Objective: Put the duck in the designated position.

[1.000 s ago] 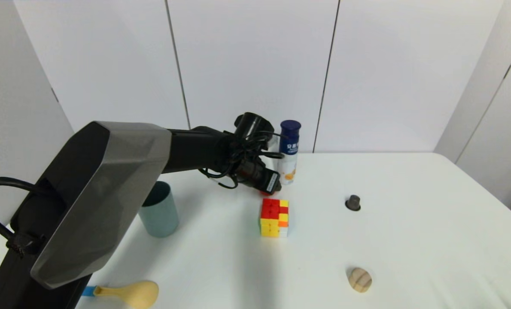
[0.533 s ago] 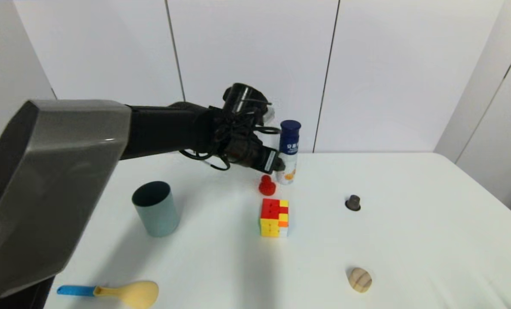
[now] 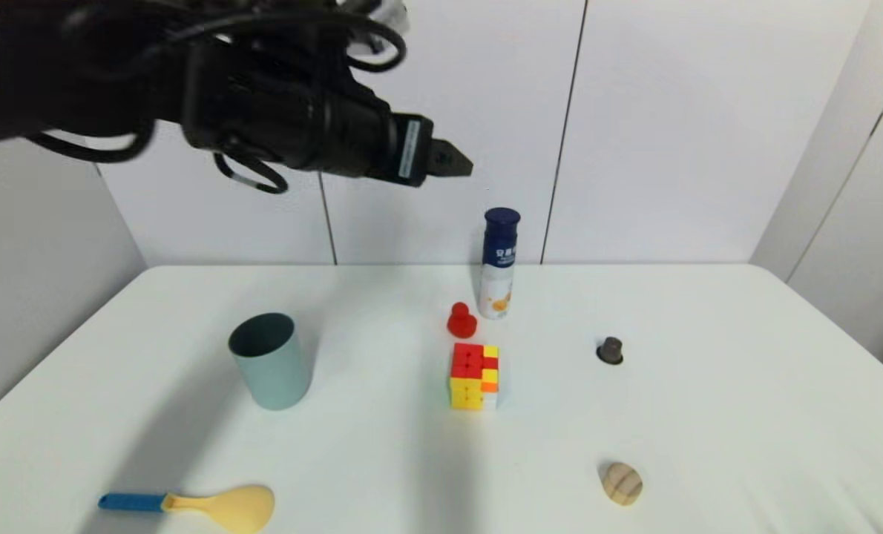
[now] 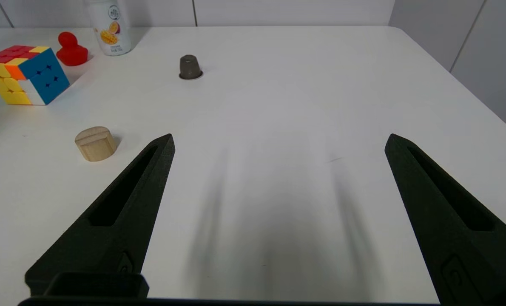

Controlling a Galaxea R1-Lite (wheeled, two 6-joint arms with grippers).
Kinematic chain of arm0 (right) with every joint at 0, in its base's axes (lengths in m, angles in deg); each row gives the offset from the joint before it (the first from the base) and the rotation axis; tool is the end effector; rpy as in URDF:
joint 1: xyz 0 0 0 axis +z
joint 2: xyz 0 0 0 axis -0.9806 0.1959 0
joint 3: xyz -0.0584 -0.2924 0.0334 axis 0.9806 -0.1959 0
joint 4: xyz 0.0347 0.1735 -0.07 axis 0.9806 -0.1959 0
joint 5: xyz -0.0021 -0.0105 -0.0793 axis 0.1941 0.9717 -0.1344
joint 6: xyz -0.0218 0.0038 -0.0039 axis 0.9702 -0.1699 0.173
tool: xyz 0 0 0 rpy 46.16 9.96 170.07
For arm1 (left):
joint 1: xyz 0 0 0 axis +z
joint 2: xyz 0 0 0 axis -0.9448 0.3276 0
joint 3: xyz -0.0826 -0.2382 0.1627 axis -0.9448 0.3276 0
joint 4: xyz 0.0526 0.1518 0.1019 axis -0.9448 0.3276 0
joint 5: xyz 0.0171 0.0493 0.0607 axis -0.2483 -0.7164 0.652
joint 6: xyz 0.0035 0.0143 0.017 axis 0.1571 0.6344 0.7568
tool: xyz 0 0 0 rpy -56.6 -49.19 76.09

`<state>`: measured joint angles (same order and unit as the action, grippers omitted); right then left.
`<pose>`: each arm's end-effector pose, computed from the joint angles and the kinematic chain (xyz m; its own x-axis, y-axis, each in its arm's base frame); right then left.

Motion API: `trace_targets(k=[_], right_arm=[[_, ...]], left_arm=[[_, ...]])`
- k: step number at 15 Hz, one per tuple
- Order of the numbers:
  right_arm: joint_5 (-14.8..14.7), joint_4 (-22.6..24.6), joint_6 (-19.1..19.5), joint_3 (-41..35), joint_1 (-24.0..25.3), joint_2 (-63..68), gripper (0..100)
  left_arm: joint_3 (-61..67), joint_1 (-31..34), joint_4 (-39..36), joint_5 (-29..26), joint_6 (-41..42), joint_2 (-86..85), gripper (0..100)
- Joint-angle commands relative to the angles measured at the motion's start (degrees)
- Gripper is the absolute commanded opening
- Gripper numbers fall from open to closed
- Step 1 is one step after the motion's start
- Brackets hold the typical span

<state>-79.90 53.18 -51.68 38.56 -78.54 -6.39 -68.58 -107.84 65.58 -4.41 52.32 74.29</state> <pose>-0.0229 -0.0001 0.0762 1.0000 0.0037 0.0071 -0.0037 1.0000 -0.0001 0.2822 -0.2128 0.3338 0.7302 -0.5715 -0.3743 0.6125 0.7904 -0.0119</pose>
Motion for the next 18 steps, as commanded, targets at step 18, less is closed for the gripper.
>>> trace_targets(k=[18], right_arm=[[0.04, 0.02, 0.00, 0.00, 0.02, 0.09, 100]], left_arm=[[53.49, 29.14, -6.31, 0.66, 9.73, -65.38, 100]])
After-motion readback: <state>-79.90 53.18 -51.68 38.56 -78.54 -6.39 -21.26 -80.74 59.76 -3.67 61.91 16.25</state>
